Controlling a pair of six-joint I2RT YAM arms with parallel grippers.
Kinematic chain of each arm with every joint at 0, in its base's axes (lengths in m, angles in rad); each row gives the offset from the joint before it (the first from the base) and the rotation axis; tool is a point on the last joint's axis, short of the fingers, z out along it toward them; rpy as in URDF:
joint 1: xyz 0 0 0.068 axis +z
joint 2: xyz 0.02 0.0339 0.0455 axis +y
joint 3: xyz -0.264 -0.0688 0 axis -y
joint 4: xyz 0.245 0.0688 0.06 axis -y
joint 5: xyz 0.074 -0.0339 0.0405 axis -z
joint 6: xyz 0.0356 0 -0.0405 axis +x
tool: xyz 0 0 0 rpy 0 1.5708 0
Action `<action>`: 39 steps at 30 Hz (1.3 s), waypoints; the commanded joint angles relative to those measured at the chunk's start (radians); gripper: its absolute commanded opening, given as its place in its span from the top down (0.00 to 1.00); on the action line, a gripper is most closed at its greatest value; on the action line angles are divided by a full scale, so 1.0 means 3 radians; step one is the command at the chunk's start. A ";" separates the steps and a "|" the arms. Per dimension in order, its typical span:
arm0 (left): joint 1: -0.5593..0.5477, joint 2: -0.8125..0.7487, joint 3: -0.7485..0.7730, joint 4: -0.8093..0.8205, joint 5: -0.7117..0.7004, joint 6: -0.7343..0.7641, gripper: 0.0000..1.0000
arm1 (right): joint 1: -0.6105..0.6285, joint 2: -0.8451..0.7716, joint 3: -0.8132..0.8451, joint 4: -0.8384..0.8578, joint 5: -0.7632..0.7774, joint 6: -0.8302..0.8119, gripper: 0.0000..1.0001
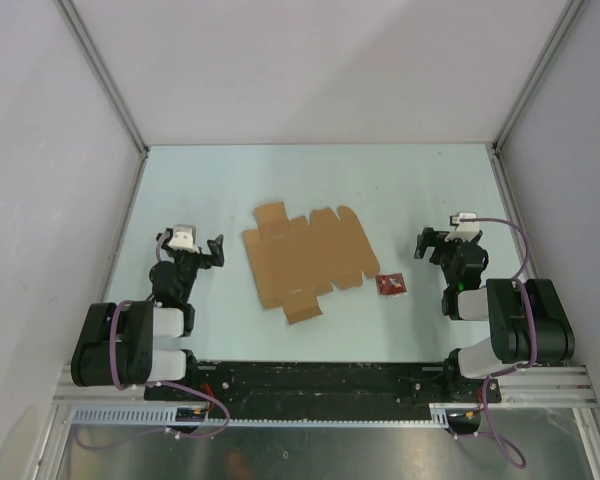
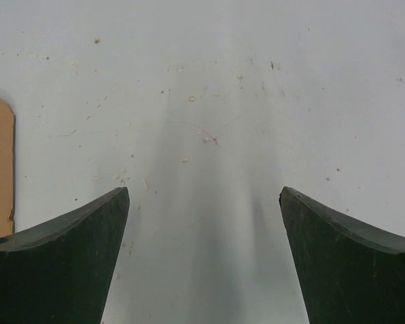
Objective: Fold the paper box
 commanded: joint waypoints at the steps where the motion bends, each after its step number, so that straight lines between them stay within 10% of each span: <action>1: -0.0013 0.0003 0.0042 0.0121 0.0039 0.0036 0.00 | -0.0011 0.0015 0.0086 0.0097 -0.0001 -0.0021 0.00; 15: -0.0023 -0.0312 -0.0004 0.0060 0.0207 0.0092 0.00 | -0.0042 -0.0122 0.0162 -0.0076 -0.0322 -0.0077 0.00; 22: -0.0028 -0.1214 0.0716 -0.1819 0.0263 -0.0005 0.00 | 0.0009 -0.0598 0.0902 -0.1441 -0.0543 -0.0378 0.00; 39: -0.0115 -0.0371 0.1443 -0.2635 0.1031 -0.0343 0.01 | 0.0362 0.0141 0.2533 -0.3104 -0.1217 -0.0486 0.07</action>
